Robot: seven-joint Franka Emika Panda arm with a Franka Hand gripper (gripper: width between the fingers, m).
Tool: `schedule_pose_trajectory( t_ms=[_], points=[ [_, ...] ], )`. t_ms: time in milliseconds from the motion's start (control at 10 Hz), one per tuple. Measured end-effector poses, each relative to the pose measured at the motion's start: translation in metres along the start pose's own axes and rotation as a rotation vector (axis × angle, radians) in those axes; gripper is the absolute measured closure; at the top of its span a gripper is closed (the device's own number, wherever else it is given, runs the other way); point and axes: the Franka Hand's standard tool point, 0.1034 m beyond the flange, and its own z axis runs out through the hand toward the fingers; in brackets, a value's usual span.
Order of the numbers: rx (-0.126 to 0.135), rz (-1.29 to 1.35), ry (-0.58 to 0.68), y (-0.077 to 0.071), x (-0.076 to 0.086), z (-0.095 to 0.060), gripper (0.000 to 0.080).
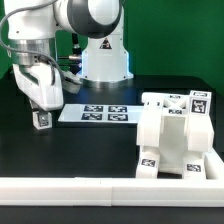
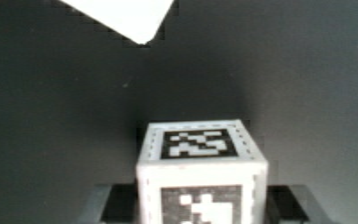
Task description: Assemble chair
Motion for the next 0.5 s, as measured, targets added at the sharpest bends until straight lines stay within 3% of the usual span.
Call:
schedule_pose_trajectory(
  t_ms=[100, 300, 500],
  points=[
    [0.001, -0.008, -0.002, -0.002, -0.001, 0.000, 0.0518],
    [0.024, 0.016, -0.012, -0.025, -0.004, -0.008, 0.0518],
    [0.018, -0.079, 0.004, -0.033, -0.007, -0.008, 0.0518]
  ],
)
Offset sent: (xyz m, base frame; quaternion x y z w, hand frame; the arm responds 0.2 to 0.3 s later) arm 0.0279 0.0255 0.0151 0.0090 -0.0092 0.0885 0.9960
